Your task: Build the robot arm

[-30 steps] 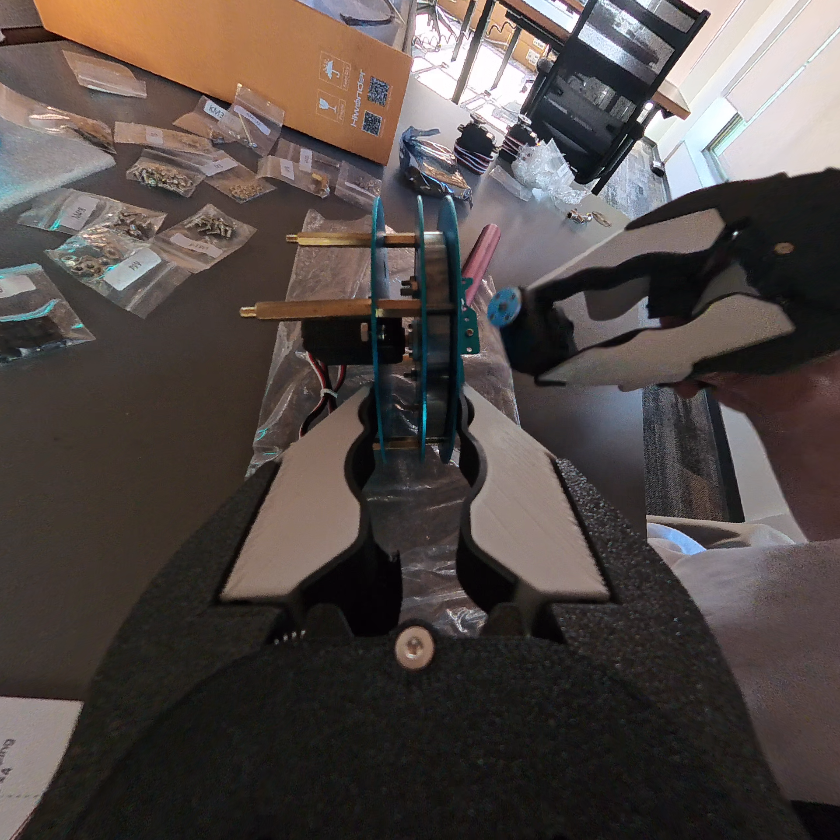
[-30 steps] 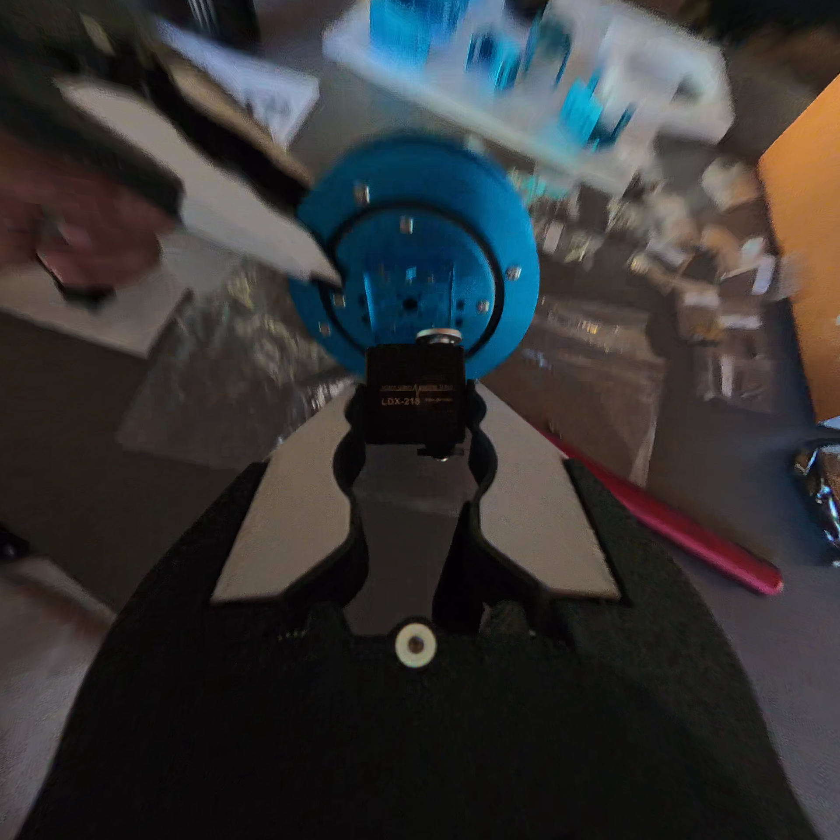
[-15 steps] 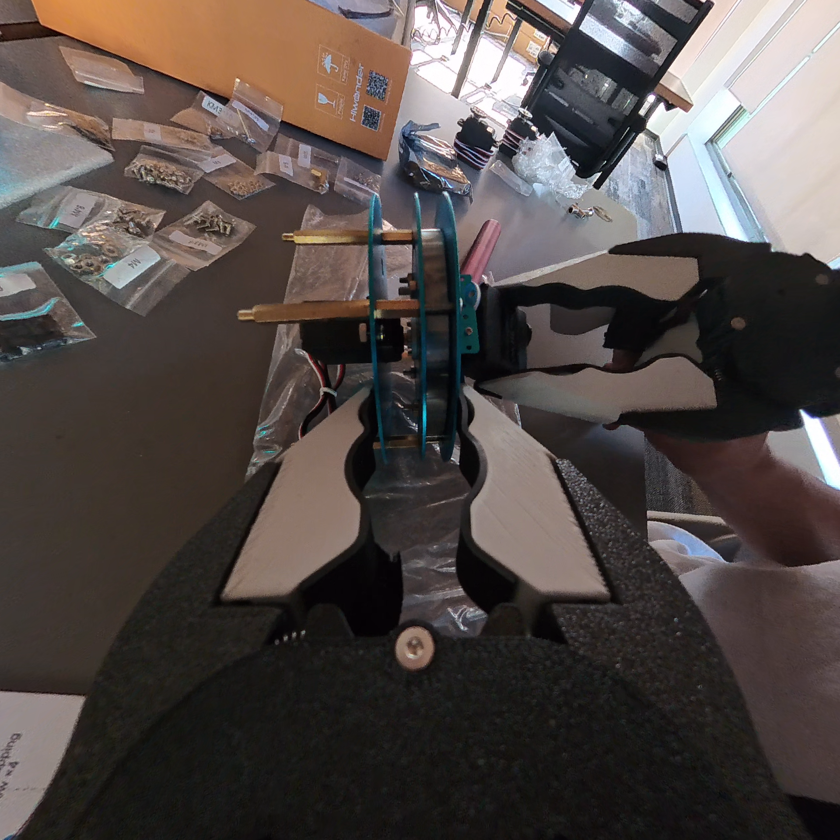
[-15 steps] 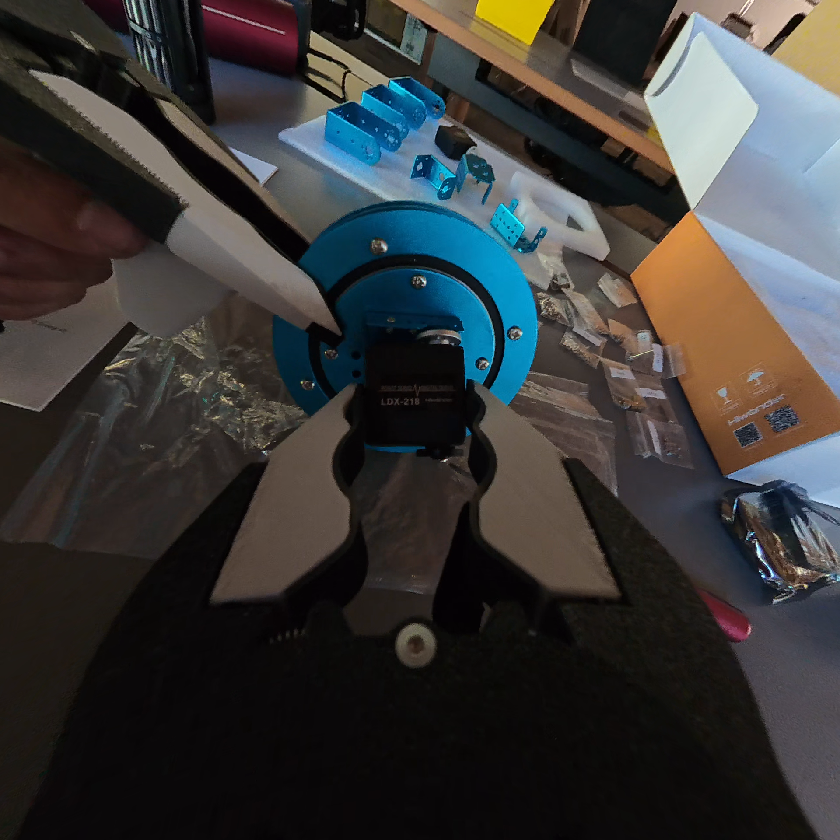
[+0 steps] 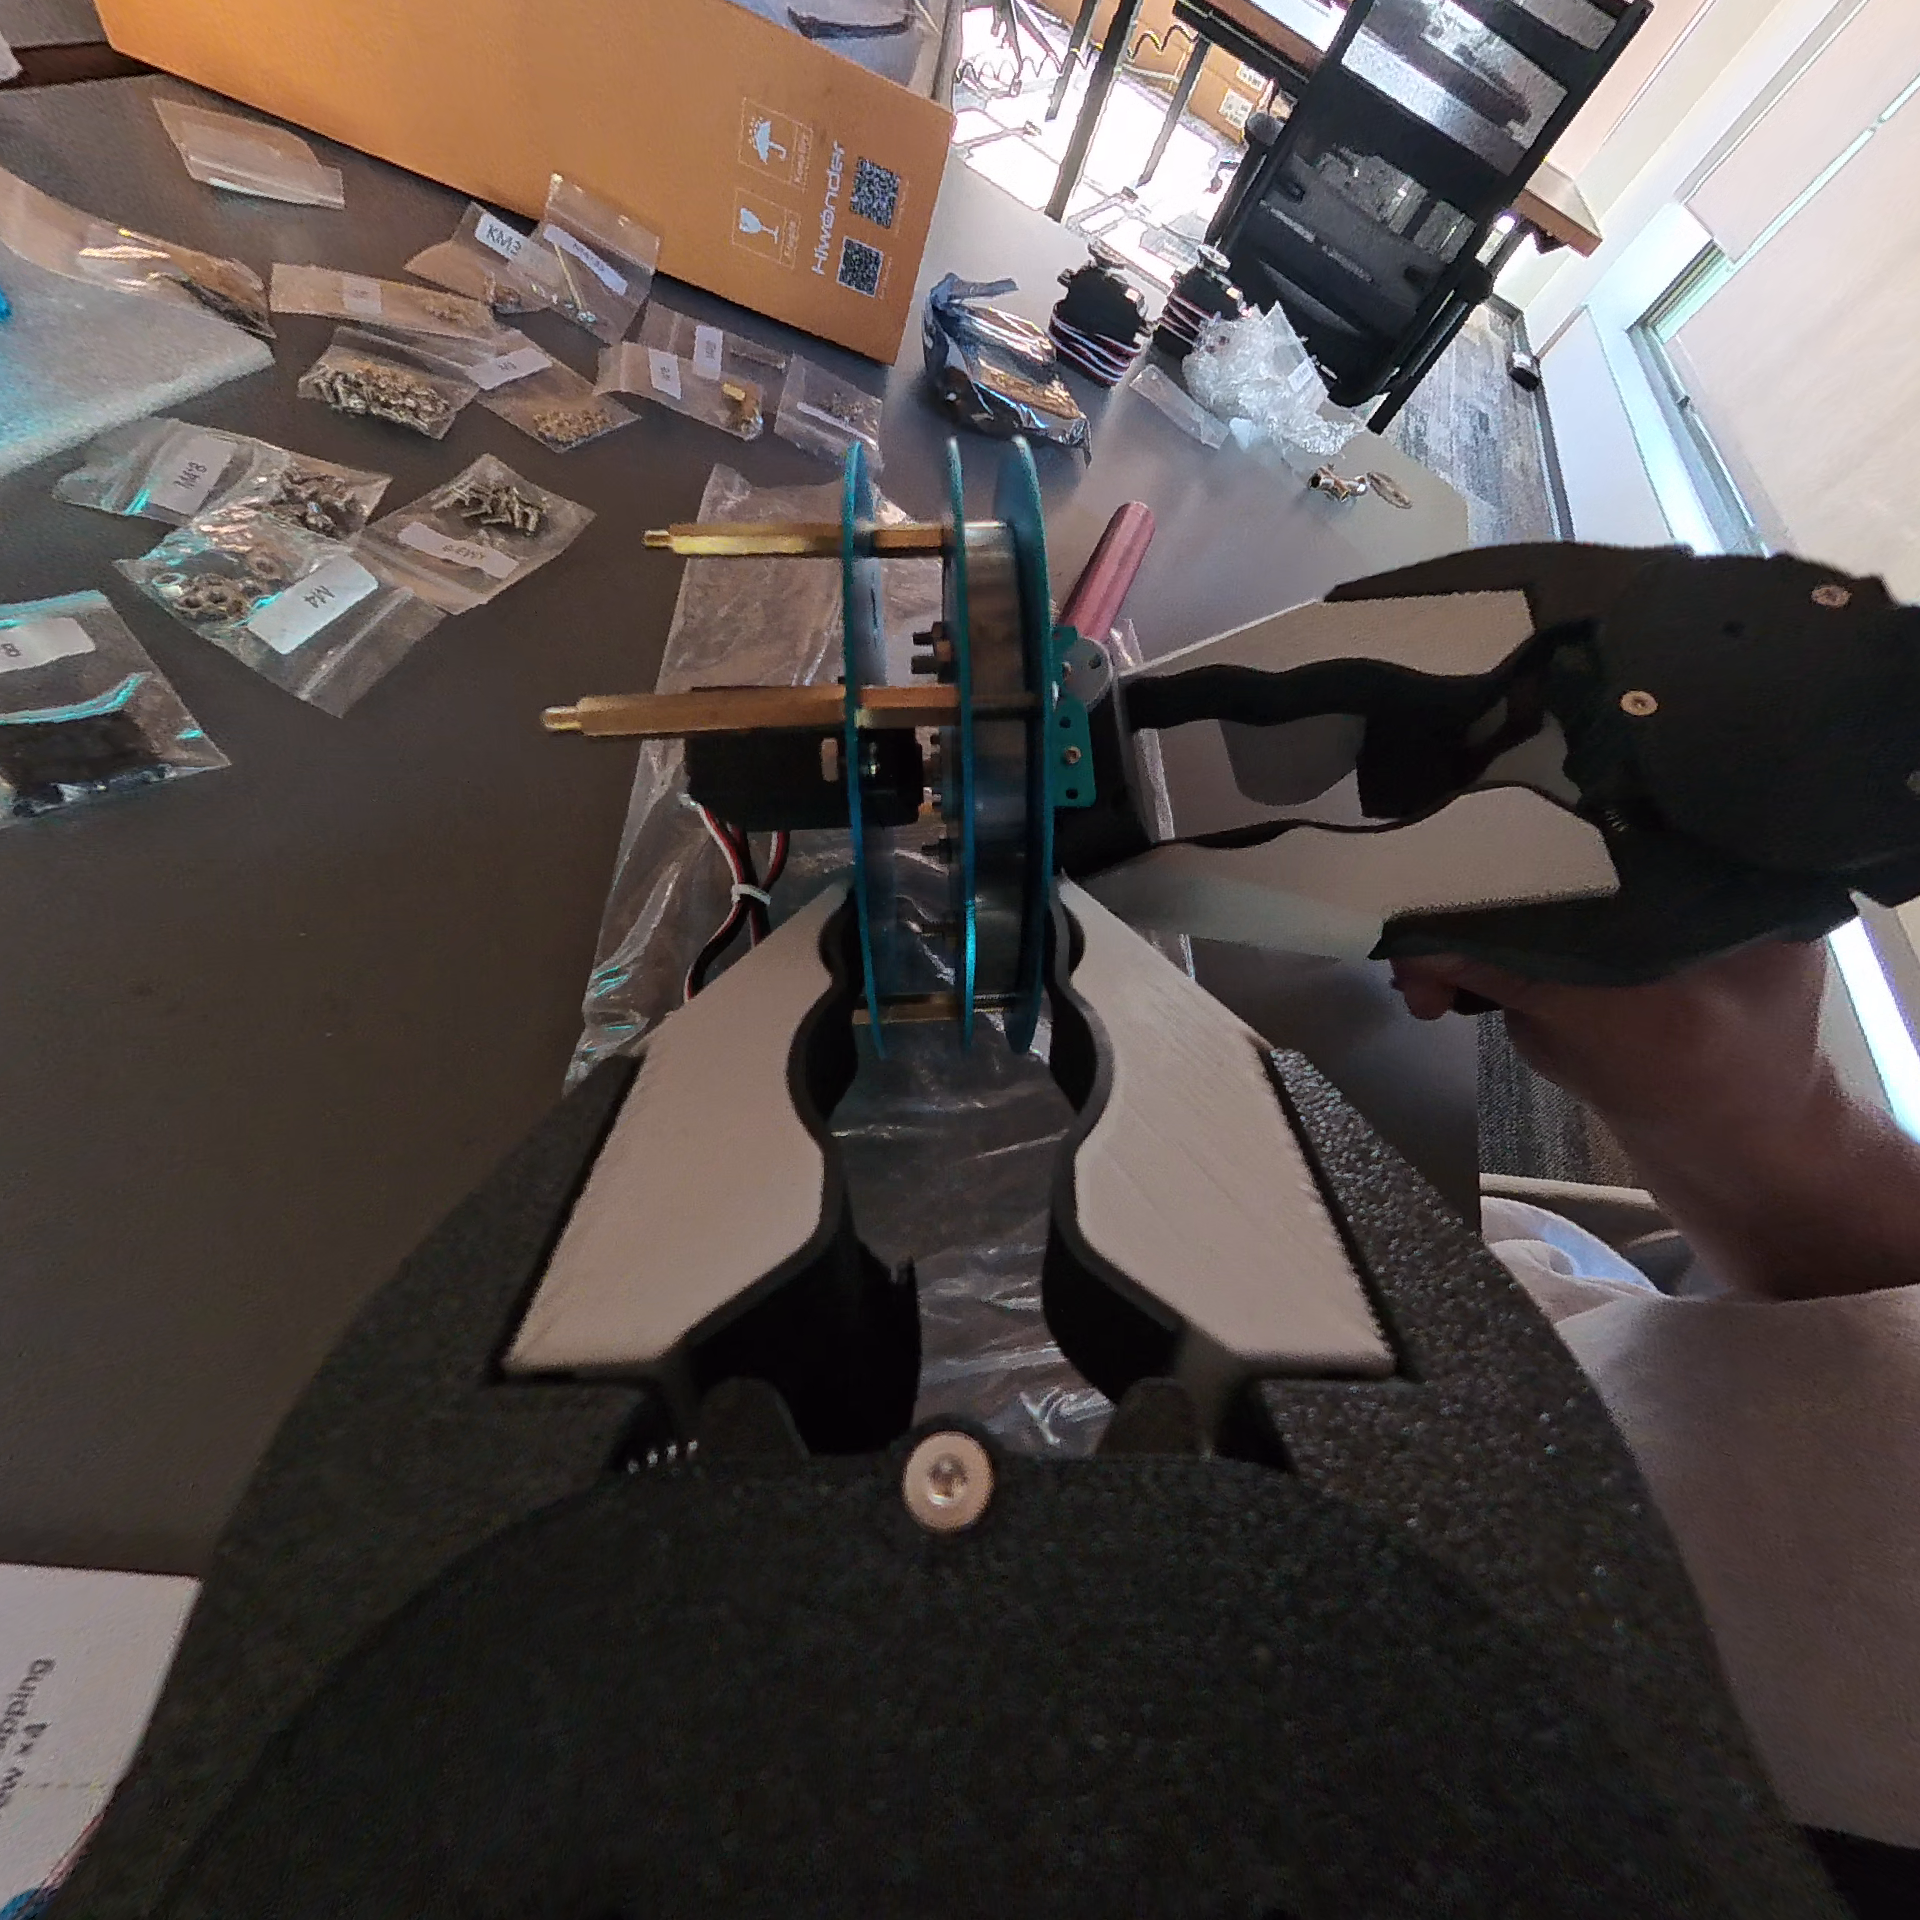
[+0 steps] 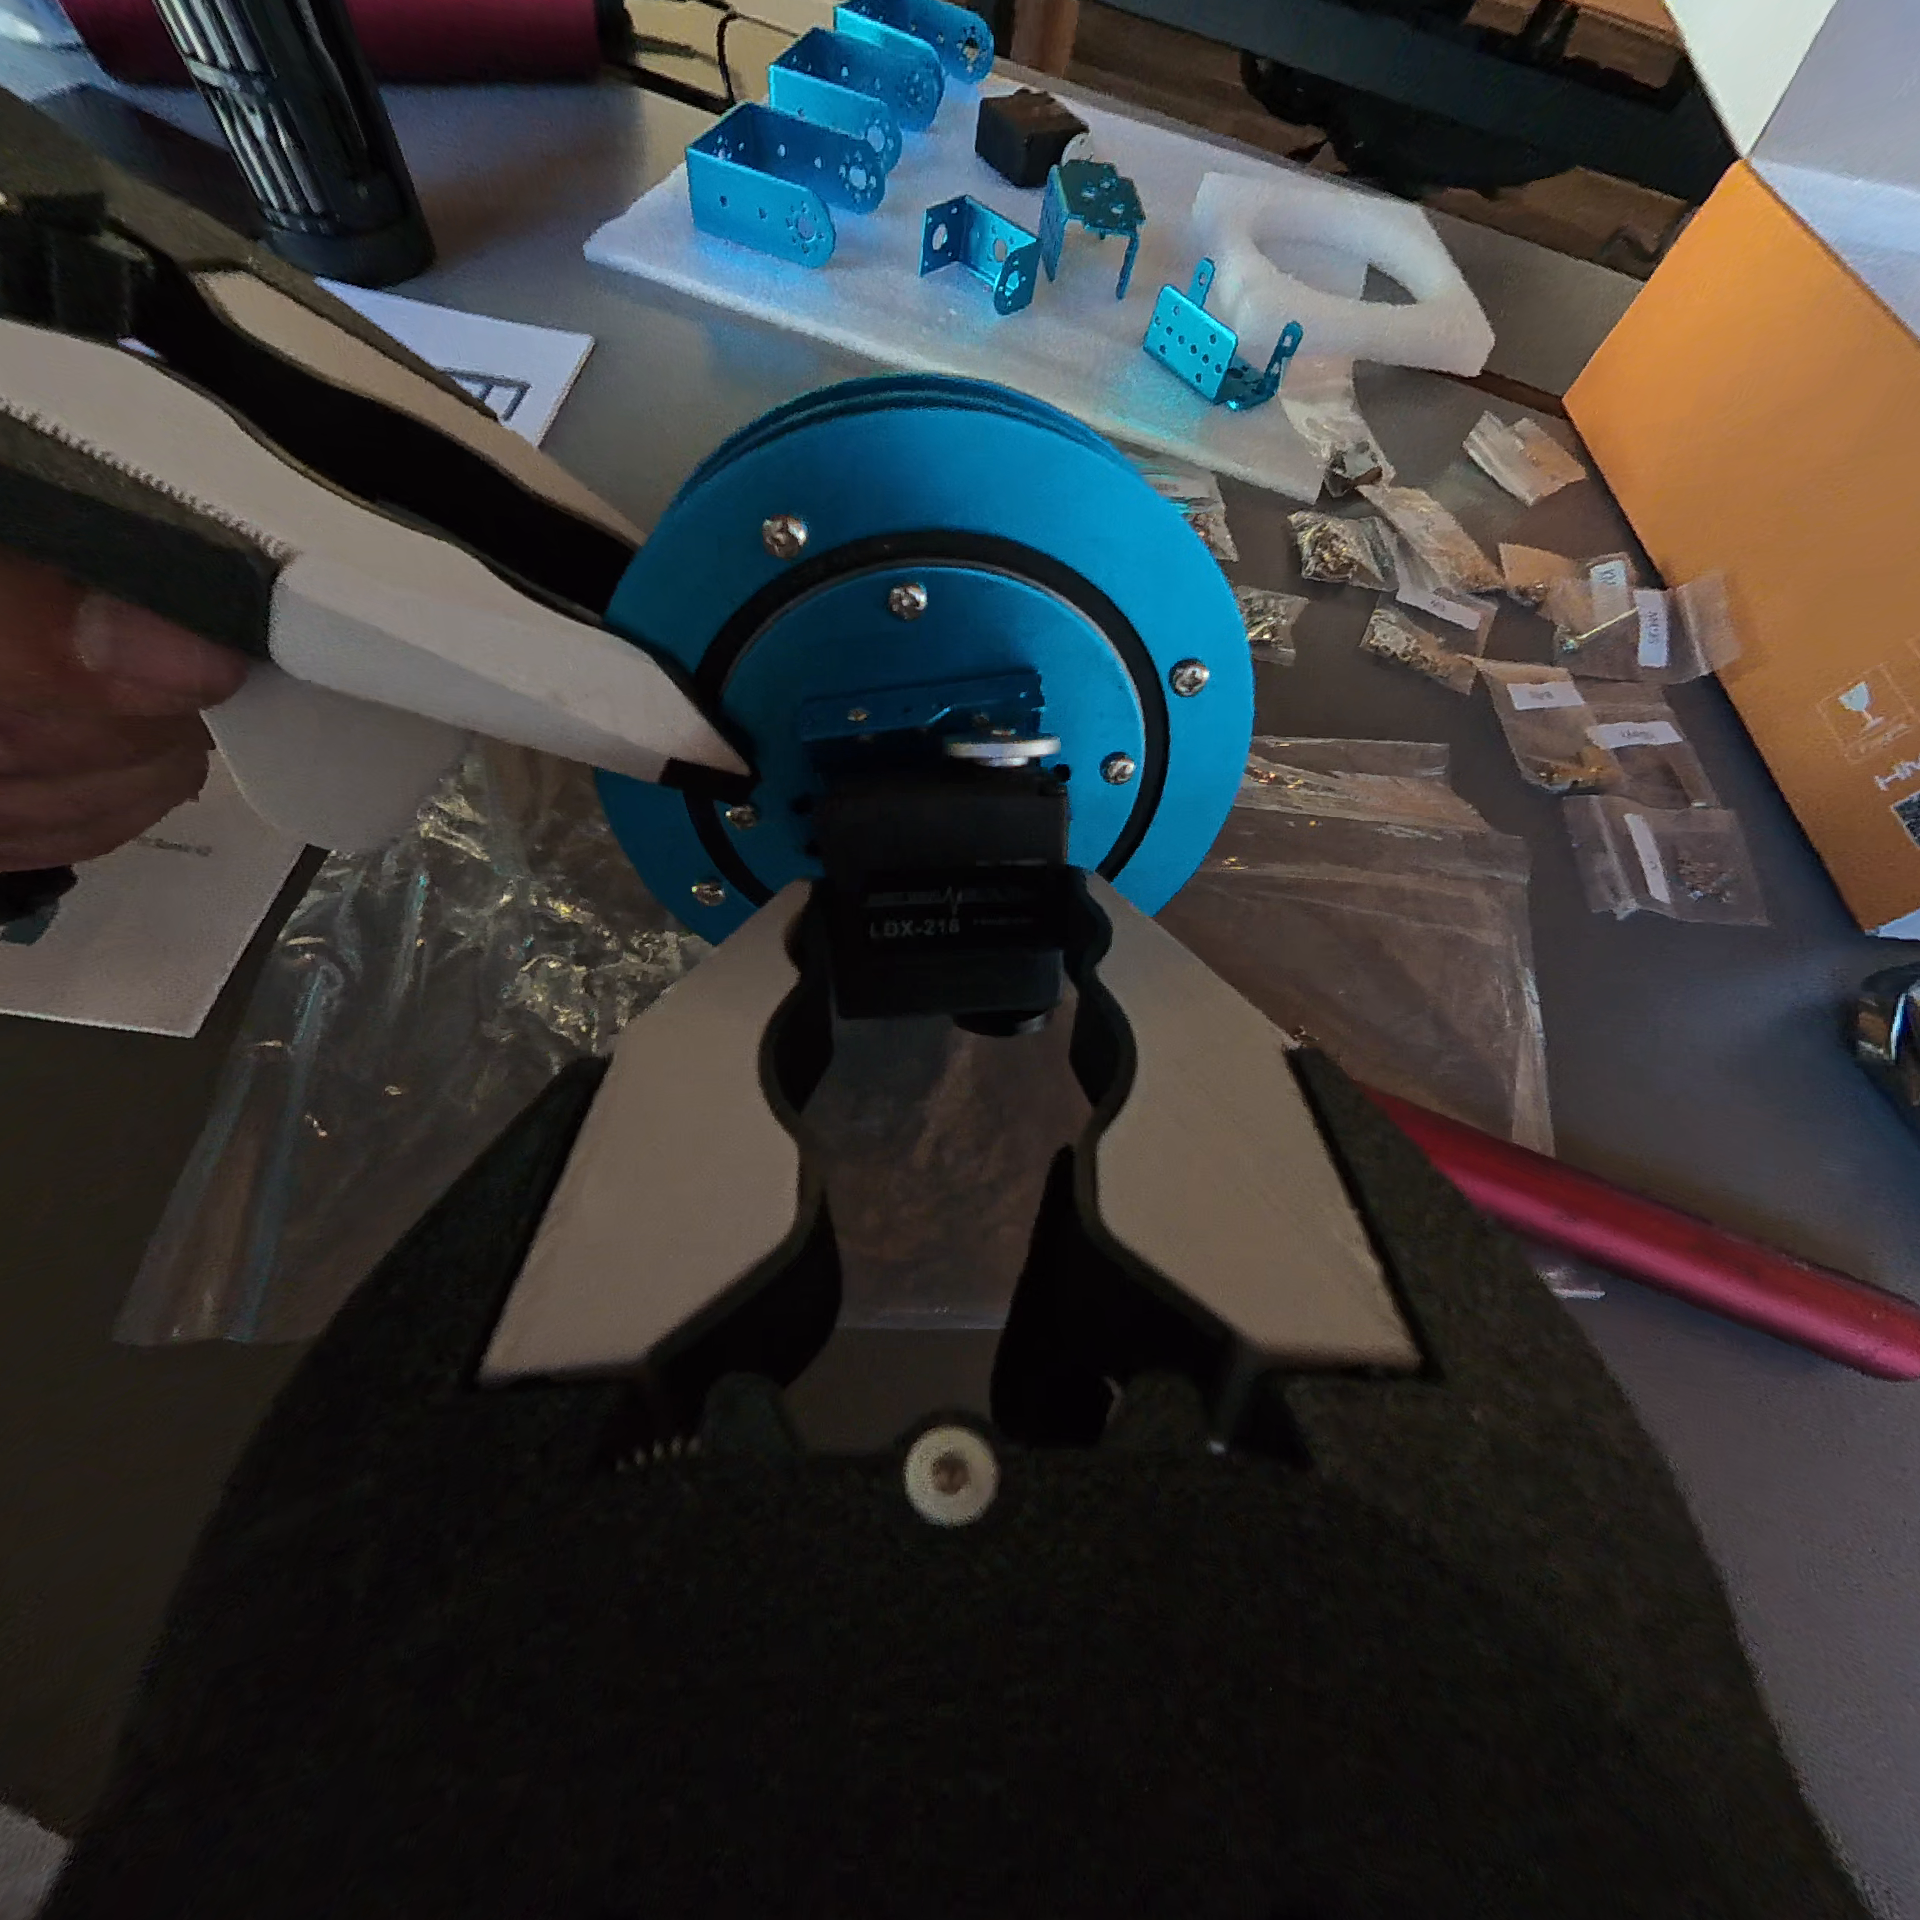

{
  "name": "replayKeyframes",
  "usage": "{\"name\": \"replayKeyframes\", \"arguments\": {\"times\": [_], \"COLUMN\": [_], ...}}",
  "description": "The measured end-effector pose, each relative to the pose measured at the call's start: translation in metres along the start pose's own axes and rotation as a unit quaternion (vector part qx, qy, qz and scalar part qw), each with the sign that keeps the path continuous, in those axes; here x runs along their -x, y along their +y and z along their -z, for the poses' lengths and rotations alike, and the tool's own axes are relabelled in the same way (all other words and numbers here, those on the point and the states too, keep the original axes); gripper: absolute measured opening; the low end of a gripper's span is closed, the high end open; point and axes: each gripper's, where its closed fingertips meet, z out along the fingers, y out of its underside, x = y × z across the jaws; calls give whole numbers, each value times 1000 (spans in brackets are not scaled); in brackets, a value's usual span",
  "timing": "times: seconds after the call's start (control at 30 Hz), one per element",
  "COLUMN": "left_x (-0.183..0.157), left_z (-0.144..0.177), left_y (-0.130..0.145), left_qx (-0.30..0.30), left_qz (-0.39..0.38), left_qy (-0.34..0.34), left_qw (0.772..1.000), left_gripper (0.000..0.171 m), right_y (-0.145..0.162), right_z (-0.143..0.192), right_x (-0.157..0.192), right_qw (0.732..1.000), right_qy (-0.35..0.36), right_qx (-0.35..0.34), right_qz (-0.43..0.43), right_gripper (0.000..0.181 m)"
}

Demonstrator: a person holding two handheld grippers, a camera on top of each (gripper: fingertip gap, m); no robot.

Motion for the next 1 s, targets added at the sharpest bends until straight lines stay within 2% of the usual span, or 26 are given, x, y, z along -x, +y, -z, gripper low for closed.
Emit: {"name": "replayKeyframes", "arguments": {"times": [0.23,0.6,1.0], "left_x": [1,2,3], "left_z": [0,-1,0], "left_y": [1,1,2], "left_qx": [1,1,3], "left_qz": [12,18,17], "left_qy": [2,8,8], "left_qw": [1000,1000,1000], "left_gripper": [32,32,32], "right_y": [-10,-16,-10], "right_z": [4,16,-3], "right_x": [2,2,-4], "right_qw": [998,995,992], "right_qy": [14,17,41], "right_qx": [-63,-93,-33], "right_qz": [14,15,110], "right_gripper": [42,42,43]}}
